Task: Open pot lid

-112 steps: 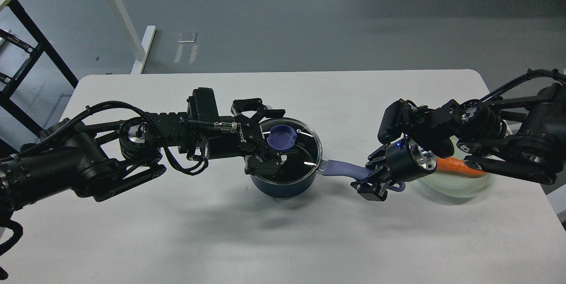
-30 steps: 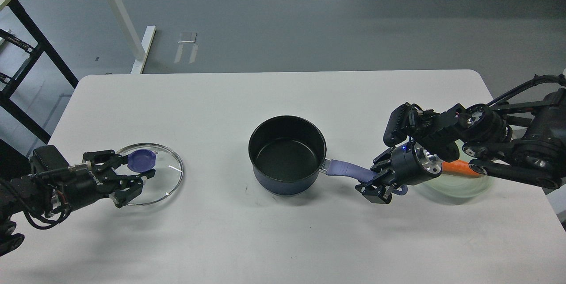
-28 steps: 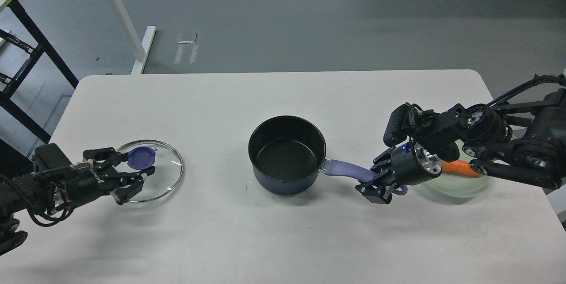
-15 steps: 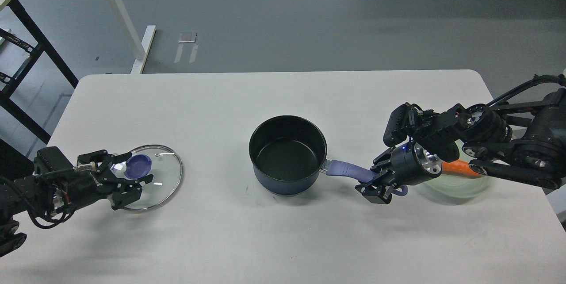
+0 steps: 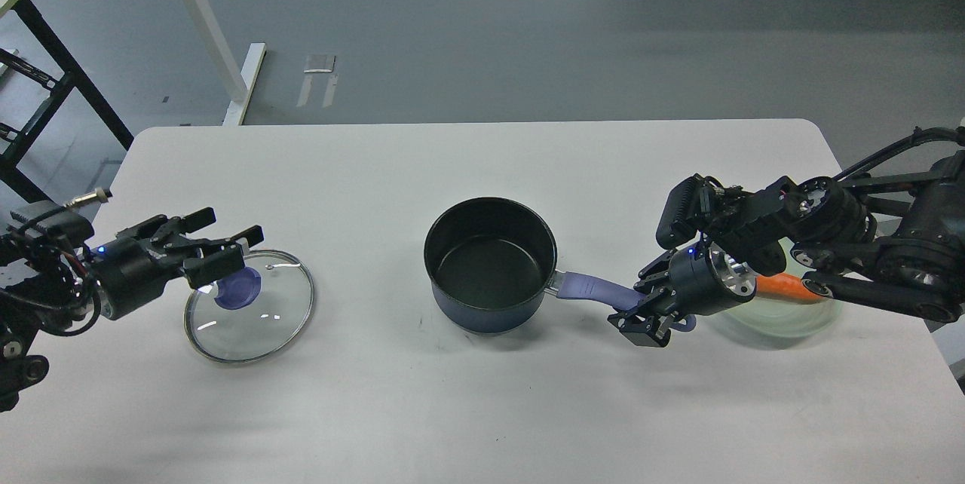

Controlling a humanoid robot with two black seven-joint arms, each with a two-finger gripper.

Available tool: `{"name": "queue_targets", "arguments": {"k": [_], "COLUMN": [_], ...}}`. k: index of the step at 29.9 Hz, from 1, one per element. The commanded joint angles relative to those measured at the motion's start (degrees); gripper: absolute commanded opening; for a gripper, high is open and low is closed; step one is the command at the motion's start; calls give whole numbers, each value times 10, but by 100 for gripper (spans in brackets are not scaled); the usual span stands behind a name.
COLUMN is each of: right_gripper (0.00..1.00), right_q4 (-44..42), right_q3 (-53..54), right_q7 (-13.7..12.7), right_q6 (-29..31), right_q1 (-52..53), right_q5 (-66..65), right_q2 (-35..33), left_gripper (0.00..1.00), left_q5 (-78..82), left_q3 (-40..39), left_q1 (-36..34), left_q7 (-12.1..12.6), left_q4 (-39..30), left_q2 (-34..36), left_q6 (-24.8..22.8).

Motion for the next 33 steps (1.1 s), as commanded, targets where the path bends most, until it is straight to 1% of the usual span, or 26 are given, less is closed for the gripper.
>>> {"name": "queue_targets", "arguments": {"k": [1,3,6,8,10,12,13,16,18,21,25,28,31,33], "right_gripper": [27,30,37,43,52,65,71,98,98,99,99,99,99,99], "right_q4": [1,1,1,1,1,1,1,2,7,18,58,96,132,143], "right_q3": [0,0,0,0,1,1,2,3,3,4,9,9,11,21], "right_q7": [0,0,0,0,0,0,0,0,0,0,0,0,0,0], "right_q6": [0,0,0,0,0,0,0,0,1,1,1,2,3,3], "right_q1": [0,0,0,0,0,0,1,4,10,15,65,105,141,161], "right_q5": [0,1,1,3,5,7,8,30,59,74,106,166,229,290], "right_q2": [-5,-9,-13,-13,-13,-13,-13,-15,-21,-31,-85,-128,-180,-206], "left_gripper": [99,99,99,99,99,99,99,99,99,99,99,99,99,99], "left_q5": [-156,-258,-419,-509,-590,-665,-693,-741,-744,-741,-736,-736,-737,-737], "left_q3": [-4,-6,-18,-27,-28,-29,-29,-29,-32,-33,-32,-33,-33,-34], "left_q1": [-52,-74,-79,-78,-78,-78,-78,-77,-78,-78,-78,-78,-78,-79], "left_q7": [0,0,0,0,0,0,0,0,0,0,0,0,0,0], "left_q4": [1,2,11,33,68,120,143,199,213,214,214,214,214,214], "left_q2": [0,-2,-5,-13,-37,-73,-86,-112,-119,-120,-123,-124,-125,-132], "left_q6": [-79,-131,-192,-226,-269,-314,-328,-350,-353,-353,-353,-357,-371,-372]}}
